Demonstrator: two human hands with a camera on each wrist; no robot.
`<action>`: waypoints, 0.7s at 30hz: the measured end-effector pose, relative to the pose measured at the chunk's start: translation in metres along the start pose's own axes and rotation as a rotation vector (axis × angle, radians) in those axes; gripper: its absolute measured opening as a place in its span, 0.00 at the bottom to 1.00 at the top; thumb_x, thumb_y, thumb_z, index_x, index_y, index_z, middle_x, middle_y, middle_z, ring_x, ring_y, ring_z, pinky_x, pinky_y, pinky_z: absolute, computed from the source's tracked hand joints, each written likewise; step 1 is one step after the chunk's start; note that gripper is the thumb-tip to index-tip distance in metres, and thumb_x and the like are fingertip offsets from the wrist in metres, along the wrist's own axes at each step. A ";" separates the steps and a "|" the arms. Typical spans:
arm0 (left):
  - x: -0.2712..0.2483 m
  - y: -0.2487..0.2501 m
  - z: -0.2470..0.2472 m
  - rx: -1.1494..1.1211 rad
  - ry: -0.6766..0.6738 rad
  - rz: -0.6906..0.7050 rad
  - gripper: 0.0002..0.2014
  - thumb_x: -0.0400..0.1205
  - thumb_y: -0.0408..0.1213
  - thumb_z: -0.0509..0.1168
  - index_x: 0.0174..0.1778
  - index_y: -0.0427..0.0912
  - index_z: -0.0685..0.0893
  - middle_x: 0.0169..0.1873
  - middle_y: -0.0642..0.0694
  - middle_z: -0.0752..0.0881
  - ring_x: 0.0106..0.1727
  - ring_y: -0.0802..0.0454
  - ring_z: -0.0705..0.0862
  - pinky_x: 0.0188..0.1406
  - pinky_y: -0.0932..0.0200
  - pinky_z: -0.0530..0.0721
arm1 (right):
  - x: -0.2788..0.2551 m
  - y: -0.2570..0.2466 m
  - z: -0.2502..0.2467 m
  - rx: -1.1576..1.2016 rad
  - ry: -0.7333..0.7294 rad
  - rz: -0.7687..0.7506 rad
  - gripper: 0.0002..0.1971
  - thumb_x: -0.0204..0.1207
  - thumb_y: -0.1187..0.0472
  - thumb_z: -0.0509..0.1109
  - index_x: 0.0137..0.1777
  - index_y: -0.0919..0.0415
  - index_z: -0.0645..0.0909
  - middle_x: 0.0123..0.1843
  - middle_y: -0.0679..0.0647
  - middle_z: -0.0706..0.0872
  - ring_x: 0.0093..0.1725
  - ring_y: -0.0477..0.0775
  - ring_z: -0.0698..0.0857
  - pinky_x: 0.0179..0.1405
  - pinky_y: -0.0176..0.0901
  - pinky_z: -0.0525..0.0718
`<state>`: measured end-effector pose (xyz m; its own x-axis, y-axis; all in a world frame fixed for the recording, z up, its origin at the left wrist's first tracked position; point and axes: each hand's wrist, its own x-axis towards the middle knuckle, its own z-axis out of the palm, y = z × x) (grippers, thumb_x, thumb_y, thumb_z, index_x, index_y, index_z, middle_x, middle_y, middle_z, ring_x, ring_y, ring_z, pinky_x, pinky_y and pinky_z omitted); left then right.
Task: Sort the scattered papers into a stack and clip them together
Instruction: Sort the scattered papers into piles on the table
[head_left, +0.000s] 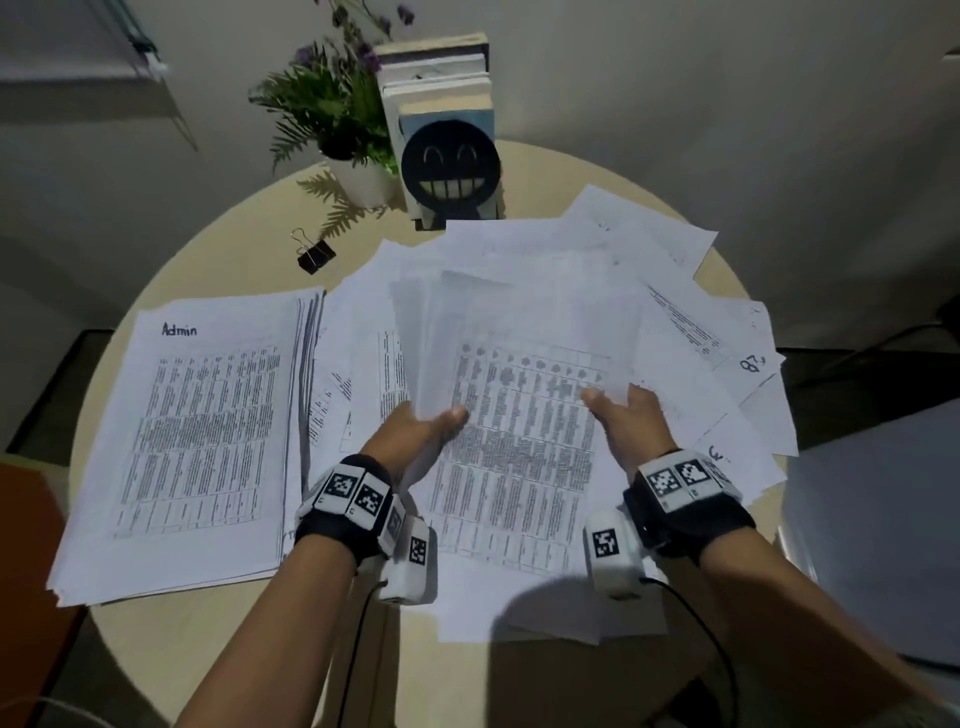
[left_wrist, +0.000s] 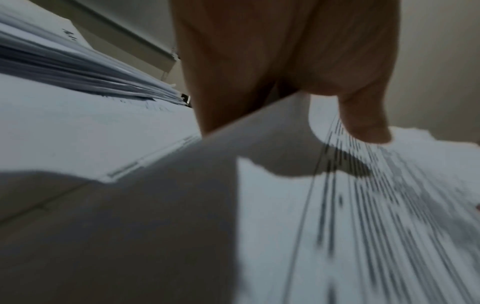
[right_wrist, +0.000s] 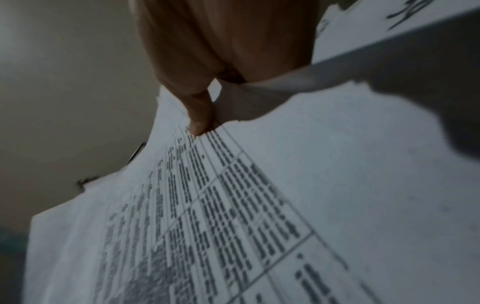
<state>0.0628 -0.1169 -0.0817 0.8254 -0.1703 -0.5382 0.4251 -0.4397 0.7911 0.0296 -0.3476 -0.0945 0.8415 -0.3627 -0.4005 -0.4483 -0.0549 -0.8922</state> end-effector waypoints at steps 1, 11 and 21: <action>0.000 0.000 0.003 0.105 -0.081 -0.043 0.16 0.79 0.50 0.66 0.52 0.42 0.77 0.39 0.47 0.81 0.40 0.50 0.80 0.41 0.61 0.81 | 0.001 0.003 -0.006 0.033 0.049 0.000 0.04 0.77 0.64 0.67 0.48 0.64 0.83 0.39 0.52 0.84 0.40 0.51 0.82 0.46 0.39 0.76; 0.005 -0.013 0.002 0.026 0.009 -0.072 0.18 0.80 0.54 0.62 0.36 0.43 0.83 0.29 0.45 0.80 0.32 0.51 0.78 0.41 0.54 0.79 | 0.013 0.020 -0.057 0.027 0.404 0.135 0.16 0.79 0.64 0.64 0.60 0.77 0.77 0.61 0.72 0.83 0.59 0.65 0.82 0.52 0.48 0.75; 0.015 0.006 0.014 0.136 0.149 -0.108 0.26 0.79 0.45 0.68 0.66 0.35 0.67 0.47 0.45 0.80 0.43 0.51 0.80 0.37 0.66 0.81 | 0.024 0.009 0.012 -0.049 0.192 0.121 0.25 0.74 0.67 0.67 0.67 0.61 0.59 0.68 0.66 0.73 0.50 0.59 0.78 0.46 0.44 0.77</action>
<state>0.0722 -0.1349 -0.0891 0.8276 0.0119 -0.5612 0.4686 -0.5649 0.6791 0.0496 -0.3457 -0.1143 0.7104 -0.5391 -0.4525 -0.5603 -0.0441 -0.8271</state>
